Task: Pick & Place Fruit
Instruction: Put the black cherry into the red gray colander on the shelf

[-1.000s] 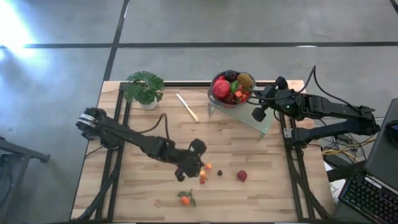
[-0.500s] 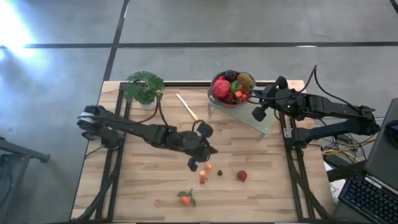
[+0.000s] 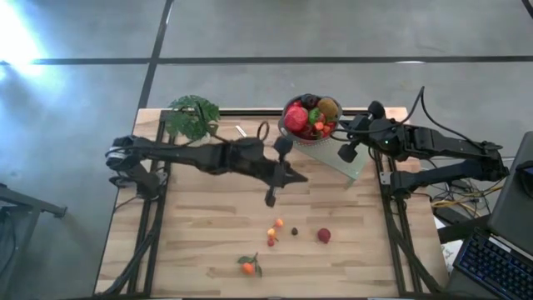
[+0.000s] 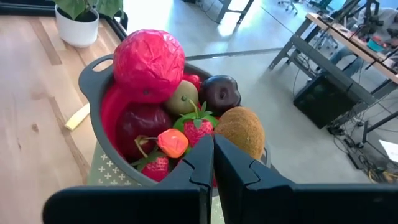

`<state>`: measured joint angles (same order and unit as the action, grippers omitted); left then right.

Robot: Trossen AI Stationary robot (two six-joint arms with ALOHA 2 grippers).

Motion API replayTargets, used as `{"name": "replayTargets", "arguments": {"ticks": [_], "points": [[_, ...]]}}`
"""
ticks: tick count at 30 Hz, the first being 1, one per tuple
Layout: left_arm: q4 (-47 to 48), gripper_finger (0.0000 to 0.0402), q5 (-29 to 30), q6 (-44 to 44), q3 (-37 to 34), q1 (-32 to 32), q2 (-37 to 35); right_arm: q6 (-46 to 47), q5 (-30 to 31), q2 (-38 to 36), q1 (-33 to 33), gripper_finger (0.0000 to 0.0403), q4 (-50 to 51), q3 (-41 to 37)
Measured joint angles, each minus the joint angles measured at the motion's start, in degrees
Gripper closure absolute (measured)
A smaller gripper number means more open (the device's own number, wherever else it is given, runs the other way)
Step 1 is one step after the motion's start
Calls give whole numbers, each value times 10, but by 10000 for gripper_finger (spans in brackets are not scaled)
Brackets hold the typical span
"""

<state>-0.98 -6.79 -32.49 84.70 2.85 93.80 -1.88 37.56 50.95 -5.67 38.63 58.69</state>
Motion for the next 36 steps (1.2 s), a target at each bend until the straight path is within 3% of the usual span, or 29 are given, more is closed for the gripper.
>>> {"name": "replayTargets", "arguments": {"ticks": [6, 14, 26, 36], "points": [[-3, 401, -16, -2, 21, -30, 0, -1, 0, 2, 0, 394, 0, -2], [-58, 401, -103, 40, 24, -89, 0, 0, 0, 2, 0, 394, 0, -2], [-84, 401, -125, 62, 39, -121, 6, 0, 0, 2, 0, 394, 0, -3], [-32, 401, -106, 68, 86, -129, 7, -1, 0, 2, 0, 394, -2, -3]]}}
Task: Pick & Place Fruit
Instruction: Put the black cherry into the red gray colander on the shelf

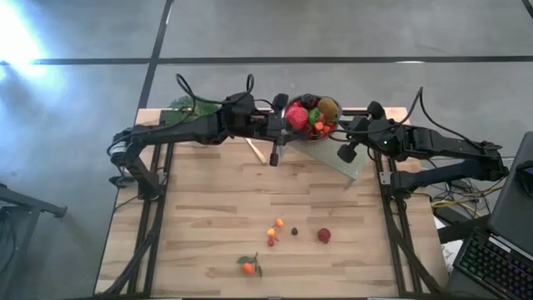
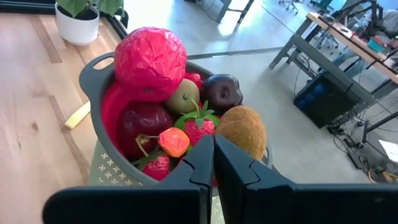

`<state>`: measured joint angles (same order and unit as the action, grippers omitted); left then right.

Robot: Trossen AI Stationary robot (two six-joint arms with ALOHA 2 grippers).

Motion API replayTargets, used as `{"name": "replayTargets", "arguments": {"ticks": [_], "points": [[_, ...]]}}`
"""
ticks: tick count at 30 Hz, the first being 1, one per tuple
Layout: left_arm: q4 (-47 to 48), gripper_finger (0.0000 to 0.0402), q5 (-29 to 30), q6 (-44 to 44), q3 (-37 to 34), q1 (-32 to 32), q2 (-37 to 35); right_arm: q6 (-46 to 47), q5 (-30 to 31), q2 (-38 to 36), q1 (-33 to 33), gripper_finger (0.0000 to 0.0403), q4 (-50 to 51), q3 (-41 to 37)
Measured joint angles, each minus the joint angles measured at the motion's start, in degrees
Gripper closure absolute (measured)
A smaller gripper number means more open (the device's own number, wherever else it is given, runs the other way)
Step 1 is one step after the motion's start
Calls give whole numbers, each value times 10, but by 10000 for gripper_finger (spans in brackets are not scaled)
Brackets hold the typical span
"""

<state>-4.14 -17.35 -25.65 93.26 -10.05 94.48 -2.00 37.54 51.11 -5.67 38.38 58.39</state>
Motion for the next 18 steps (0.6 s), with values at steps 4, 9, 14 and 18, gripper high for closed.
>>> {"name": "replayTargets", "arguments": {"ticks": [4, 9, 14, 18], "points": [[7, 401, 6, 6, 10, -7, 17, -43, 0, 0, 0, 394, -8, 0], [69, 401, 12, -6, 62, -12, 73, -42, 0, -1, 0, 394, -13, 2], [120, 401, 11, -15, 121, -13, 104, 25, 0, -11, 0, 394, 25, 29], [163, 401, 15, -15, 128, -15, 119, 50, 0, -30, 0, 394, 60, 42]]}}
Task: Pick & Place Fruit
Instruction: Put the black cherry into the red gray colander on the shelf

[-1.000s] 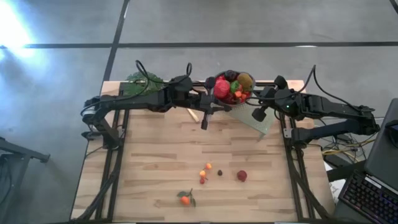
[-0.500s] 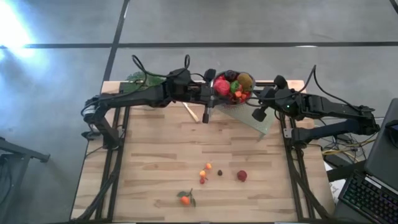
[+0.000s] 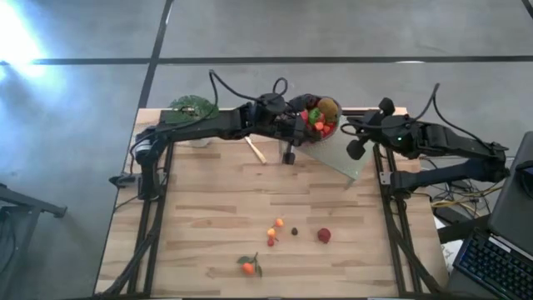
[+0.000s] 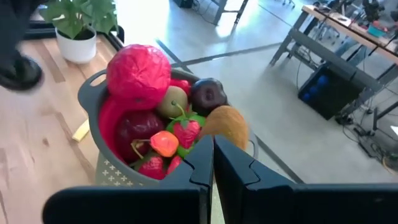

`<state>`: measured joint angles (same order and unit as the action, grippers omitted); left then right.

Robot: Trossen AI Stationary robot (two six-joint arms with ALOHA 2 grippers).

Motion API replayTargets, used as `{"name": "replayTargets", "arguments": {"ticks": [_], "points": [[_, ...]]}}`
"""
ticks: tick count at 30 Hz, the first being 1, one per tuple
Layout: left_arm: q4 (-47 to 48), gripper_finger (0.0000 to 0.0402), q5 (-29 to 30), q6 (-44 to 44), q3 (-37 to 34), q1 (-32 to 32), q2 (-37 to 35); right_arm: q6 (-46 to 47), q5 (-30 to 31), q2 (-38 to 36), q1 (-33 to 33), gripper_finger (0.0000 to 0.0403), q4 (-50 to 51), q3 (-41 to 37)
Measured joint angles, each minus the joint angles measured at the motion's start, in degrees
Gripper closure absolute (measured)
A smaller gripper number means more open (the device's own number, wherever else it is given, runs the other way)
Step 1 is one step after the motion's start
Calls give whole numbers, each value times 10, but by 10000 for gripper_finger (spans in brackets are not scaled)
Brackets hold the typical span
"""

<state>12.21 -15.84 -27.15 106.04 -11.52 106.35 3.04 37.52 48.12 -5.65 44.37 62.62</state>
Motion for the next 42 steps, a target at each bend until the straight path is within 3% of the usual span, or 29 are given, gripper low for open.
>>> {"name": "replayTargets", "arguments": {"ticks": [8, 15, 21, 27, 42], "points": [[3, 401, 14, -19, -6, 0, -3, 4, 0, -35, 0, 394, 6, -1], [-34, 401, 92, -59, -8, -13, -2, 2, 0, -30, 0, 394, 0, -1], [-95, 401, 93, -32, -10, -46, 5, 0, 0, -16, 0, 394, -2, -2], [-96, 401, 94, 28, -10, -81, 20, -2, 0, -12, 0, 394, -2, -2], [-101, 375, 89, 31, -10, -86, 50, -7, 0, -12, 0, 394, 0, -3]]}}
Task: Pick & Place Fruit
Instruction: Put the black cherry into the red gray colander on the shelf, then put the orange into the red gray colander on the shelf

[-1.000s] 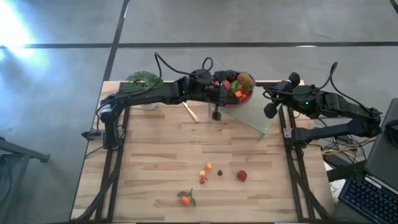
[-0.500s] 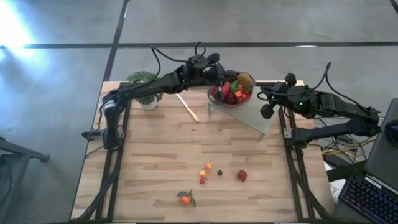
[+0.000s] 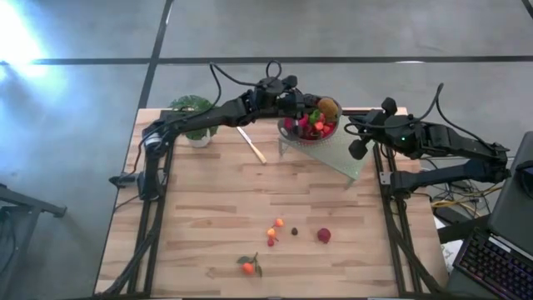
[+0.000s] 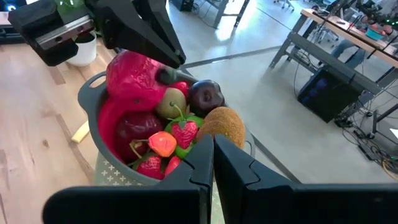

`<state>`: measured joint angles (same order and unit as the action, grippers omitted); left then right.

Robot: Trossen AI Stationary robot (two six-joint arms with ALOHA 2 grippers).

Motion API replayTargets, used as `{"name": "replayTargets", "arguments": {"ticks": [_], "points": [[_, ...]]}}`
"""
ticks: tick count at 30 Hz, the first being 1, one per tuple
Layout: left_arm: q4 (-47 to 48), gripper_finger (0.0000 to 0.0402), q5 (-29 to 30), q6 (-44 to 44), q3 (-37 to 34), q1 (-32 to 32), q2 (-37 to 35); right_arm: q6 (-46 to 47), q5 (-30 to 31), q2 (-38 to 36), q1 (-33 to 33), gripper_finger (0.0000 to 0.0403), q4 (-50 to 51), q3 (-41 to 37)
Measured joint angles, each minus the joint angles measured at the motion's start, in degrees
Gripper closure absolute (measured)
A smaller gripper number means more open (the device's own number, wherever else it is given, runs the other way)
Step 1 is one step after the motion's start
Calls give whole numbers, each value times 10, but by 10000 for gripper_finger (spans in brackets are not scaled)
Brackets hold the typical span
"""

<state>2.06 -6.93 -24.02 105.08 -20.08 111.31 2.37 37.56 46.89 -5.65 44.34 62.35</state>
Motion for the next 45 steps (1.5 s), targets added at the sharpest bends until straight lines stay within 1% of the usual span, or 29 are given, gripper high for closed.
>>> {"name": "replayTargets", "arguments": {"ticks": [4, 14, 20, 29, 34, 40, 45], "points": [[1, 364, 0, 1, 0, 0, 0, 0, 0, 0, 0, 394, 0, -1], [7, 318, 1, -1, 0, 2, -8, 0, 0, 0, 0, 394, 1, -2], [31, 313, 1, -1, 0, 13, -34, 0, 0, 1, 0, 394, 2, -2], [140, 317, 4, -41, 0, 56, -73, 2, 0, 1, 0, 394, 1, -2], [217, 319, 6, -43, 0, 87, -95, 2, 0, 1, 0, 394, 0, -2], [283, 320, 7, -43, 0, 128, -120, 2, 0, 1, 0, 394, -1, -2], [322, 319, 32, -44, 0, 165, -129, 2, 0, 1, 0, 394, -1, -2]]}}
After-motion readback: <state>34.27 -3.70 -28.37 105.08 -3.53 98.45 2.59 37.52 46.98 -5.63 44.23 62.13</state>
